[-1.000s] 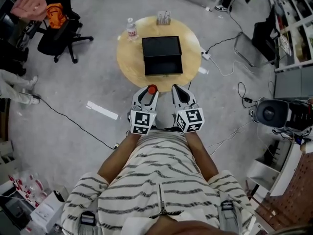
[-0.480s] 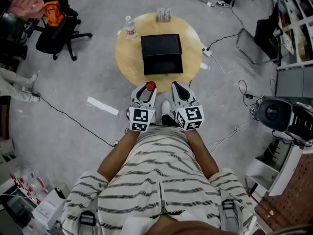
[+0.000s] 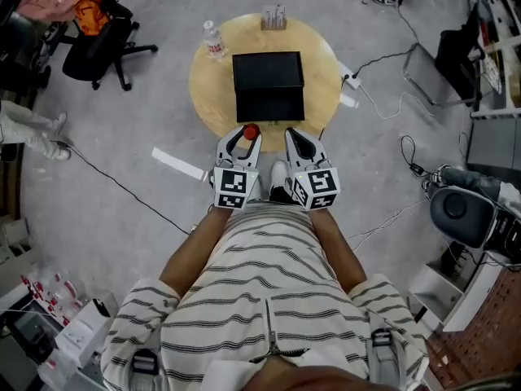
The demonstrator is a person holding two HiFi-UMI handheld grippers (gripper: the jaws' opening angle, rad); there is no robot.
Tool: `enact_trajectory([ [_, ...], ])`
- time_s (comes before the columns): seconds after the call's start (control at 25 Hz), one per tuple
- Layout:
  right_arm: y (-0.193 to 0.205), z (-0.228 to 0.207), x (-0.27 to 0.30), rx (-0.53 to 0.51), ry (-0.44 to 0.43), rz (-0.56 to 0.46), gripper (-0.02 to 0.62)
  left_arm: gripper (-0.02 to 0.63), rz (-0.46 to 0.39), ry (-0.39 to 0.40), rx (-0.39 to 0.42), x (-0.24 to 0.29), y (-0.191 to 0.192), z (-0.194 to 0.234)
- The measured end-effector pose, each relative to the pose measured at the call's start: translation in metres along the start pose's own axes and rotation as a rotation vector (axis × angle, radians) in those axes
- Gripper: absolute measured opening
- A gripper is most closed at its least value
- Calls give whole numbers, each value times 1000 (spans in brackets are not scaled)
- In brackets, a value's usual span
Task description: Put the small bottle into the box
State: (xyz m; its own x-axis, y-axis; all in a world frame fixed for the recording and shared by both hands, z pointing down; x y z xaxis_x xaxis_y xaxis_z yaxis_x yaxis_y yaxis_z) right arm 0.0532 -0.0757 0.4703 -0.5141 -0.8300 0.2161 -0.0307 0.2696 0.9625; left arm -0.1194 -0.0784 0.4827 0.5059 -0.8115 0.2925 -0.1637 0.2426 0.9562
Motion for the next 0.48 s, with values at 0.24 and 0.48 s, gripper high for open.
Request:
enact_trajectory([
  [0.24,7,-10,7,13,-8,16,18,155,27,18,-21,23,8,5],
  [0.48,14,-20,12,25,-10,26,18,155,75,13,-14,47,16,7],
])
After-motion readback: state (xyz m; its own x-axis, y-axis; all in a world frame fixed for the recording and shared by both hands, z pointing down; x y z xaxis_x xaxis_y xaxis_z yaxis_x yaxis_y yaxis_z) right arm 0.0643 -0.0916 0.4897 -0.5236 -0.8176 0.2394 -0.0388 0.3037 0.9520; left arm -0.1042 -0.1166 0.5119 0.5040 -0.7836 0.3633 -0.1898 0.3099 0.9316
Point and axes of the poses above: the fingertips, and each gripper's own axes: x forward along the fingers, z to its left, y out of its underside, the point moved 9 cm from there along -x, backward along the fingers, and after that the axes turned 6 degrees about -z, right-handed, at the moved point
